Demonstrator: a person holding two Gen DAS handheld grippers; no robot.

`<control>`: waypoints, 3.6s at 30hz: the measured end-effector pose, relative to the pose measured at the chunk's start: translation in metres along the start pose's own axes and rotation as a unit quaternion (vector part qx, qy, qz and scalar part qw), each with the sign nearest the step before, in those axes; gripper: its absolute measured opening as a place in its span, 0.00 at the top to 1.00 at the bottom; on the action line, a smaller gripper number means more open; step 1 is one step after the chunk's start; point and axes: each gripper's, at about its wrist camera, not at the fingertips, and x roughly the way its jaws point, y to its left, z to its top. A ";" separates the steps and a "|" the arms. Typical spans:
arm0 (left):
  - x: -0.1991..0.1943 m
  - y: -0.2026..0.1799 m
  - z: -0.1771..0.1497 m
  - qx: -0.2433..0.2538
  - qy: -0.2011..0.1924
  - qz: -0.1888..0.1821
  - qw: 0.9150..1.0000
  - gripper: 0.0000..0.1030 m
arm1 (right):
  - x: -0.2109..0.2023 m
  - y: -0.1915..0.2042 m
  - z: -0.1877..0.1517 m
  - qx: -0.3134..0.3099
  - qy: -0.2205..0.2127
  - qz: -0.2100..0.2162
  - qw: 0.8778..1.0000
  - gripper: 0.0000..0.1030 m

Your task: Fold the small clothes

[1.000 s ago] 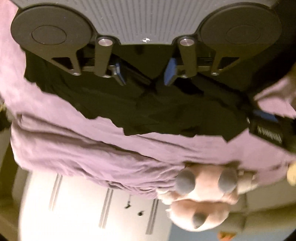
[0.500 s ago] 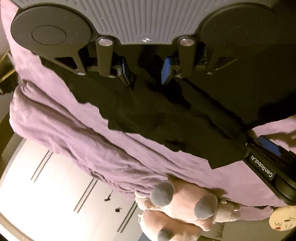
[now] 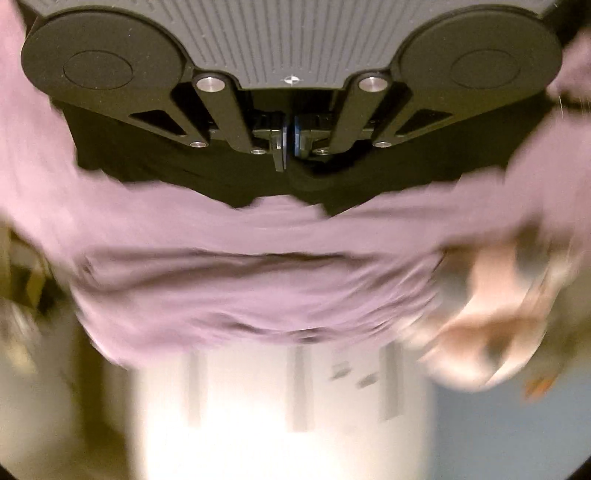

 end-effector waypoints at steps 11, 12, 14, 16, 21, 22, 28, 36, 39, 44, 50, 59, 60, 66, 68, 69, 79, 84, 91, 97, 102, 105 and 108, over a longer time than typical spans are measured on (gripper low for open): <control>0.009 -0.013 0.000 0.027 0.014 0.014 0.999 0.48 | 0.017 -0.100 -0.028 0.159 0.099 -0.050 0.981 0.84; 0.009 -0.014 0.000 0.028 0.016 0.015 0.999 0.48 | 0.018 -0.092 -0.024 0.113 0.095 -0.077 0.986 0.82; 0.008 -0.014 0.001 0.028 0.017 0.018 0.999 0.48 | 0.020 -0.087 -0.018 0.076 0.082 -0.096 0.989 0.82; 0.007 -0.015 0.001 0.030 0.017 0.018 0.999 0.48 | 0.022 -0.098 -0.014 0.093 0.079 -0.083 0.989 0.82; 0.005 -0.017 0.001 0.034 0.018 0.020 0.999 0.48 | 0.037 -0.118 -0.015 0.125 0.119 -0.047 0.984 0.83; 0.004 -0.018 0.002 0.034 0.016 0.019 0.999 0.48 | 0.037 -0.120 -0.015 0.128 0.124 -0.044 0.983 0.83; 0.010 -0.027 0.010 0.042 0.013 0.018 0.999 0.47 | 0.032 -0.126 -0.014 0.124 0.120 -0.045 0.984 0.78; 0.021 -0.033 0.015 0.045 0.009 0.036 0.998 0.47 | 0.041 -0.114 -0.012 0.092 0.121 -0.040 0.988 0.95; 0.024 -0.035 0.017 0.052 0.006 0.046 0.998 0.47 | 0.028 -0.108 -0.004 0.061 0.071 -0.061 0.994 0.95; 0.028 -0.036 0.019 0.053 0.010 0.050 0.997 0.47 | 0.020 -0.112 -0.001 0.044 0.033 -0.139 0.989 0.95; 0.031 -0.036 0.019 0.057 0.012 0.050 0.997 0.47 | 0.026 -0.130 -0.016 0.062 0.076 -0.133 0.986 0.95; 0.034 -0.040 0.019 0.075 0.025 0.056 0.995 0.43 | 0.032 -0.131 -0.022 0.026 0.088 -0.173 0.981 0.95; 0.033 -0.040 0.019 0.076 0.026 0.056 0.995 0.42 | 0.030 -0.131 -0.020 0.026 0.089 -0.171 0.981 0.93; 0.017 -0.040 0.015 0.086 0.027 0.059 0.994 0.40 | -0.004 -0.130 -0.018 0.013 0.084 -0.164 0.983 0.77; 0.006 -0.039 0.009 0.100 0.029 0.063 0.993 0.40 | -0.015 -0.131 -0.026 0.000 0.106 -0.156 0.982 0.74; -0.003 -0.037 0.003 0.109 0.029 0.063 0.992 0.40 | -0.022 -0.135 -0.031 -0.003 0.121 -0.151 0.981 0.72; -0.101 0.018 -0.079 0.117 0.079 0.017 0.990 0.33 | -0.161 -0.155 -0.079 0.011 0.194 -0.053 0.980 0.47; -0.122 0.046 -0.113 0.079 0.127 -0.014 0.989 0.38 | -0.218 -0.159 -0.109 0.014 0.236 -0.043 0.971 0.44; -0.131 0.054 -0.123 0.049 0.147 -0.063 0.986 0.56 | -0.235 -0.186 -0.125 0.093 0.268 -0.020 0.959 0.44; -0.127 0.061 -0.119 0.023 0.173 -0.078 0.982 0.88 | -0.229 -0.187 -0.128 0.077 0.272 -0.013 0.959 0.66; -0.126 0.063 -0.115 0.025 0.190 -0.104 0.976 0.90 | -0.236 -0.186 -0.124 0.064 0.269 0.004 0.961 0.86; -0.126 0.064 -0.114 0.028 0.201 -0.119 0.972 0.83 | -0.237 -0.187 -0.124 0.069 0.271 0.009 0.960 0.85; -0.125 0.063 -0.114 0.031 0.212 -0.124 0.969 0.82 | -0.234 -0.191 -0.124 0.083 0.279 0.016 0.957 0.82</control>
